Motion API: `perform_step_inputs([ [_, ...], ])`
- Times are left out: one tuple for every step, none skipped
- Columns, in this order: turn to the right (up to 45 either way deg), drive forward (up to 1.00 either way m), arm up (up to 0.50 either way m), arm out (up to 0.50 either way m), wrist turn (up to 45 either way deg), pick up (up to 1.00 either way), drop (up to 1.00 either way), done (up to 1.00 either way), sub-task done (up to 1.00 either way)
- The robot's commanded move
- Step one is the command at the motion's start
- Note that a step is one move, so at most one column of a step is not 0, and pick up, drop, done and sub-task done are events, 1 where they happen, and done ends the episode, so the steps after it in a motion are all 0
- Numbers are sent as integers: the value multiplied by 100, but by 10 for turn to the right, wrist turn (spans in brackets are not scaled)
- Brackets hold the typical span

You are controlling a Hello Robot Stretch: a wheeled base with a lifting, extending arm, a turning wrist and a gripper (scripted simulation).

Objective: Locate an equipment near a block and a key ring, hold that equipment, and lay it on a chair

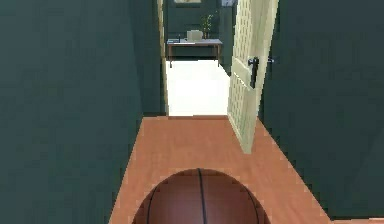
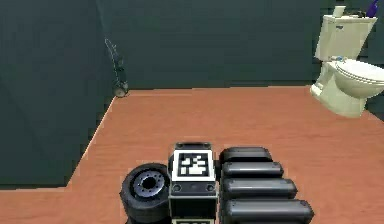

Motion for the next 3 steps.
perform_step_inputs([
  [0, 100, 0, 0, 0, 0, 0, 0, 0],
  [0, 100, 0, 0, 0, 0, 0, 0, 0],
  [-60, 0, 0, 0, 0, 0, 0, 0, 0],
])
